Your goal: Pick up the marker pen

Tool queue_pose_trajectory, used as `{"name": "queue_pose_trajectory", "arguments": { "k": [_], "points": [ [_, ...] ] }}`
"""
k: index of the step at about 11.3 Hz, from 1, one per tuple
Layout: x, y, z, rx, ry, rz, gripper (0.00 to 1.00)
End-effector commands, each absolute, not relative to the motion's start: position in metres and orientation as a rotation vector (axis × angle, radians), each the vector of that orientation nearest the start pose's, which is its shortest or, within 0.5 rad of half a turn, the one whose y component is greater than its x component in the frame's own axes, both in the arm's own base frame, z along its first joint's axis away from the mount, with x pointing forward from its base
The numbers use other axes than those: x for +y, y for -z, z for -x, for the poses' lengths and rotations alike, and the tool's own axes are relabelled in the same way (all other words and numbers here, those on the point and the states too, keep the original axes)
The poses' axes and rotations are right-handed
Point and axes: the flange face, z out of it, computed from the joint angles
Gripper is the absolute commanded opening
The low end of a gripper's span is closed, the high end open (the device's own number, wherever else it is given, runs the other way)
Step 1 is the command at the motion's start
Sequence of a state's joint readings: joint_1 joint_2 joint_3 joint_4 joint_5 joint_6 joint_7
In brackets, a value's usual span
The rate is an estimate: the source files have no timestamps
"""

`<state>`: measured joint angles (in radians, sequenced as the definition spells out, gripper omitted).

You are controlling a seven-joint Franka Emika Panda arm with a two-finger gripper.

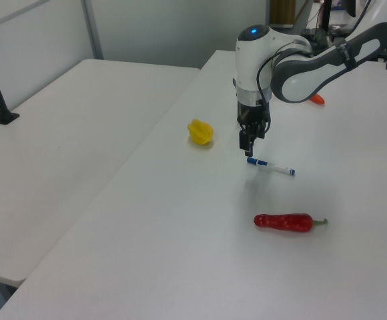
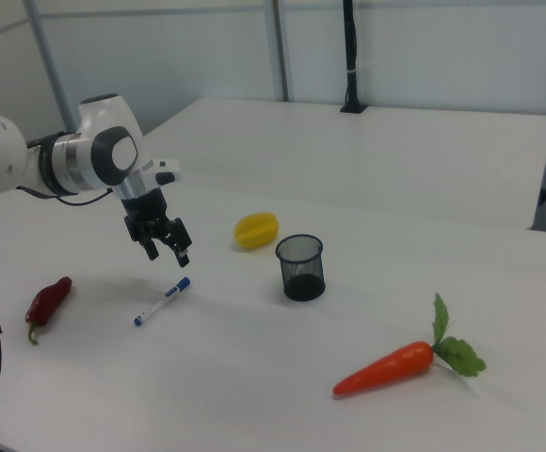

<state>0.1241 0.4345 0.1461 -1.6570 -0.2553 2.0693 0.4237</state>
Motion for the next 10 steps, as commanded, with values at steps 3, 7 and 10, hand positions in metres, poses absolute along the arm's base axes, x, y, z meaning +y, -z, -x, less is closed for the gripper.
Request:
{"name": "queue_pose_trajectory", "arguments": {
  "k": [3, 7, 10],
  "points": [
    [0.138, -0.431, -0.627, -0.153, -0.022, 3.337, 1.00],
    [0.094, -0.521, -0.592, -0.183, -0.058, 3.249, 1.00],
    [0.062, -0.568, -0.560, -0.155, -0.125, 3.198, 1.00]
  ]
}}
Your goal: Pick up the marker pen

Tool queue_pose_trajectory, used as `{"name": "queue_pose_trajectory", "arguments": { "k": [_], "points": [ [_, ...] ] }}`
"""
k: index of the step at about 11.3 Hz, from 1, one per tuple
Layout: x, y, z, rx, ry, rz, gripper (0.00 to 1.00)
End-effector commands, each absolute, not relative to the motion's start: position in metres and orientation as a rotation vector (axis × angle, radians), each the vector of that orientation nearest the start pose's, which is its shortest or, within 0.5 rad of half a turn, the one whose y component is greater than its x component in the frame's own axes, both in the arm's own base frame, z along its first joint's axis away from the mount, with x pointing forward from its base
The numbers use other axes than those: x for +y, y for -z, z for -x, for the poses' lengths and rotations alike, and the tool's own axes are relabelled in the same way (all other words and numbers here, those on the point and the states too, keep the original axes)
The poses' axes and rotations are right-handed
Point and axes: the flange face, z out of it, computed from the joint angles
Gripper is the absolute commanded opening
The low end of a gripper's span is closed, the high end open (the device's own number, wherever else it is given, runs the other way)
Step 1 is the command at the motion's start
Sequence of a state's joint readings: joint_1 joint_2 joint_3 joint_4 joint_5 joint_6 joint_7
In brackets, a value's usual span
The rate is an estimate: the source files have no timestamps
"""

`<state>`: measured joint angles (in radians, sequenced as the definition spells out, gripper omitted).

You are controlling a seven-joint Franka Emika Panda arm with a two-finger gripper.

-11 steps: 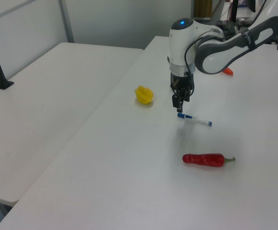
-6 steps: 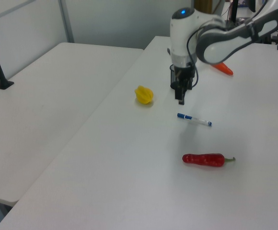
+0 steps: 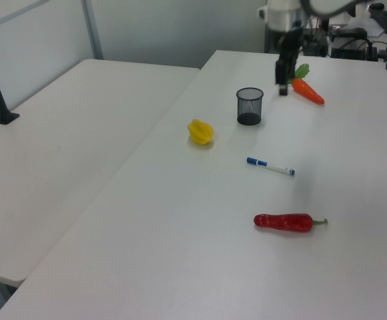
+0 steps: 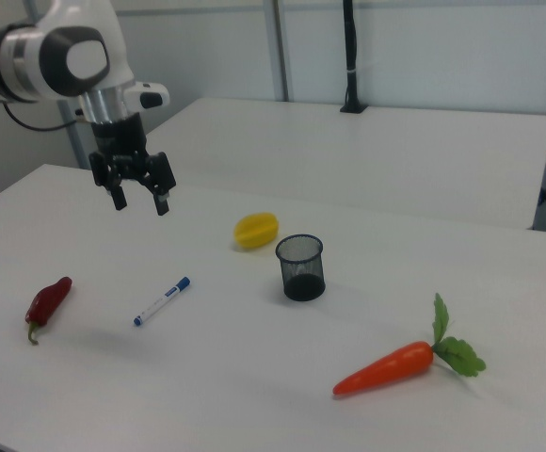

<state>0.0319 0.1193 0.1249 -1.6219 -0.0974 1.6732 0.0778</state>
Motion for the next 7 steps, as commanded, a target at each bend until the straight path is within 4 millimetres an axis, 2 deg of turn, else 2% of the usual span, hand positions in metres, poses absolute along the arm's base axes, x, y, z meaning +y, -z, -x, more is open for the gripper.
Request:
{"name": "queue_pose_trajectory", "arguments": {
  "k": [1, 3, 7],
  "points": [
    [0.053, -0.575, -0.558, -0.128, -0.104, 3.200, 1.00],
    [0.021, -0.598, -0.548, -0.037, -0.051, 3.201, 1.00],
    [-0.012, -0.611, -0.547, 0.002, -0.026, 3.199, 1.00]
  ]
}}
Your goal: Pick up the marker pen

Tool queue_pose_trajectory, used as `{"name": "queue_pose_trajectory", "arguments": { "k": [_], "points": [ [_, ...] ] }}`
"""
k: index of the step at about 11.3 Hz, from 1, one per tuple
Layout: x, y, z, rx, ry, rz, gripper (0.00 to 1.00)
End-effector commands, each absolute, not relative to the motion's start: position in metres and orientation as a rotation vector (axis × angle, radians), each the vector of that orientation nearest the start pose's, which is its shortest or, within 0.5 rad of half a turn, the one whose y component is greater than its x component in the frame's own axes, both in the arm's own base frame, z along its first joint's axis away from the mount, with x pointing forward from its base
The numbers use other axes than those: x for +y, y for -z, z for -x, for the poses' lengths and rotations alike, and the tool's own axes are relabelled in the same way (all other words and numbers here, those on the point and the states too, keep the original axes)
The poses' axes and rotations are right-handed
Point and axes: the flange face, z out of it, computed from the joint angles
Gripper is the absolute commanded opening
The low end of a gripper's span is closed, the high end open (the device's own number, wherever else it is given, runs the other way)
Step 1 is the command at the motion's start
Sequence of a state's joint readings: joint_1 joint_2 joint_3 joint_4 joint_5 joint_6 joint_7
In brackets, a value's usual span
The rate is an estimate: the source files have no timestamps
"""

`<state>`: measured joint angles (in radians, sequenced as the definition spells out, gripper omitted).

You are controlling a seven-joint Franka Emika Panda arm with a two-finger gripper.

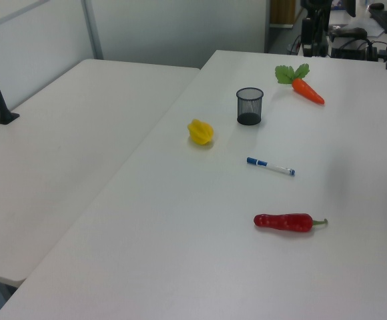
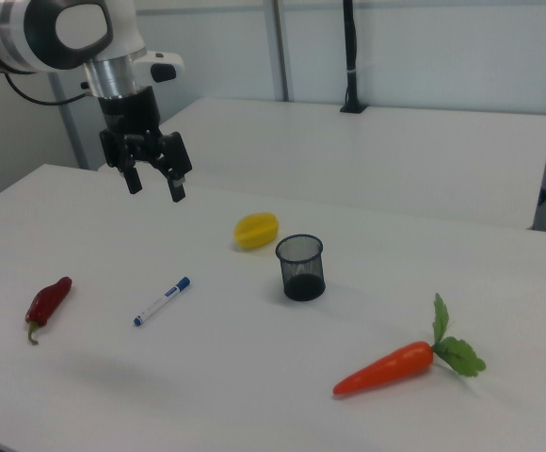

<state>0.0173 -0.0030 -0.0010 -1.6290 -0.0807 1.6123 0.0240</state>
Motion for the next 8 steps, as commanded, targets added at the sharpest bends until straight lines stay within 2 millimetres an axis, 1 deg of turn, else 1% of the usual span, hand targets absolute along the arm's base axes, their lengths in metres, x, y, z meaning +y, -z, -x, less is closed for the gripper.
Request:
{"name": "queue_pose_trajectory", "arguments": {
  "k": [1, 8],
  "points": [
    [-0.0156, -0.6111, -0.5490, 0.012, -0.021, 3.199, 1.00],
    [-0.0214, -0.6140, -0.5500, 0.034, -0.016, 3.197, 1.00]
  ]
}}
